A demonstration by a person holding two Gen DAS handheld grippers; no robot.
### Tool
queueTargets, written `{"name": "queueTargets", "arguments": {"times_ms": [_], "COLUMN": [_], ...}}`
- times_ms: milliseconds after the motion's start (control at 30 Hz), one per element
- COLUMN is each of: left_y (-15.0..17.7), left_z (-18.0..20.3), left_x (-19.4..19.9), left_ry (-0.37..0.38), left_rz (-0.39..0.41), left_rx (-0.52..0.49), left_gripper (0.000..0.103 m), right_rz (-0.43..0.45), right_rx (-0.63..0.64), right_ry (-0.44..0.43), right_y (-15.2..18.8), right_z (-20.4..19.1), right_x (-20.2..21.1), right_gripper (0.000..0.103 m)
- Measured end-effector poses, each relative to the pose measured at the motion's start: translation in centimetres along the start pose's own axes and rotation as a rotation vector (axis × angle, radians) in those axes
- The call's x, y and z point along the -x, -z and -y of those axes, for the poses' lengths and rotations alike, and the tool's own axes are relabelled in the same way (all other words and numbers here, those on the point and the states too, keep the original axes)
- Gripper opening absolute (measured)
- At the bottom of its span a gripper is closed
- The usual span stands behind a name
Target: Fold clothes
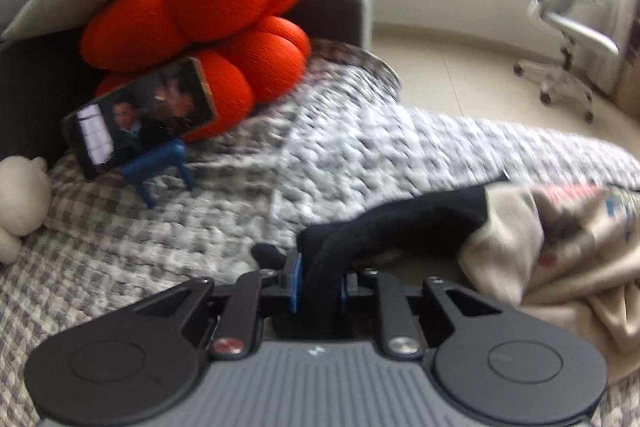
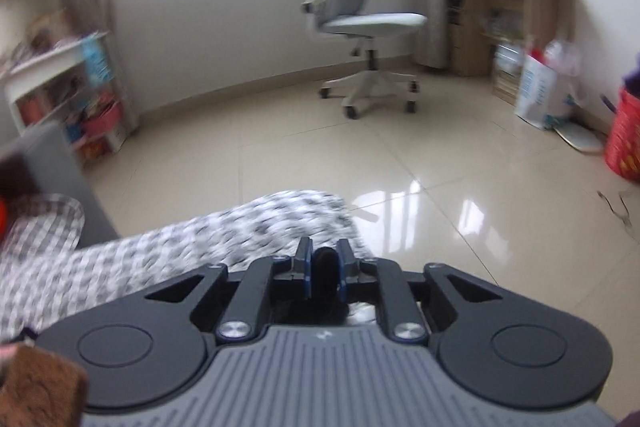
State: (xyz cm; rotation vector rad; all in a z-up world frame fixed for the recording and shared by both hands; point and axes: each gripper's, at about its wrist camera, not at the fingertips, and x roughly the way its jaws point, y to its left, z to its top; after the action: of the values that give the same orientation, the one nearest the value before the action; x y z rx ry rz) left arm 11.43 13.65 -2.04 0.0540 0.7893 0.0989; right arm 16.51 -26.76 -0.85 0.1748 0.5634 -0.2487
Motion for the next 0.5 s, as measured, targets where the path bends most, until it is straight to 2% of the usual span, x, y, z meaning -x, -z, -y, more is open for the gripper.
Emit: {"name": "queueTargets", "arguments": {"times_ms": [33, 67, 133, 233, 333, 400, 500], "left_y": [0.0, 0.0, 0.0, 0.1, 0.2, 0.3, 0.2], "left_z": [0.3, 0.7, 1.1, 1.6, 2.3, 2.6, 2.4], "left_x": [0.1, 0.2, 0.2, -0.2, -0.5, -0.7, -0.9], "left_ry": [0.000, 0.000, -0.001, 0.003, -0.004, -0.018, -0.014], "left_rz": [0.006, 0.011, 0.016, 0.001, -0.001, -0.002, -0.010], "left_rx": [-0.014, -0.027, -0.039, -0.044, -0.070, -0.078, -0.049], "left_gripper": [0.019, 0.019, 0.023, 0.027, 0.032, 0.033, 0.033], "right_rz": [0.010, 0.027, 0.057, 0.026, -0.129, -0.231, -0.328], "right_rx": [0.048, 0.091, 0.147, 0.166, 0.286, 0.439, 0.600], "right_ry": [-0.016, -0.043, -0.129, -0.332, -0.602, -0.722, -0.715], "right_y": [0.2, 0.4, 0.9, 1.4, 2.8, 4.8, 7.7], "right_z": [-0.9, -1.7, -2.9, -3.8, -5.7, -7.8, -10.7], "right_x": [0.6, 1.3, 2.9, 4.7, 5.3, 5.7, 5.9], "right_gripper": [0.023, 0.038, 0.054, 0.054, 0.054, 0.054, 0.054]}}
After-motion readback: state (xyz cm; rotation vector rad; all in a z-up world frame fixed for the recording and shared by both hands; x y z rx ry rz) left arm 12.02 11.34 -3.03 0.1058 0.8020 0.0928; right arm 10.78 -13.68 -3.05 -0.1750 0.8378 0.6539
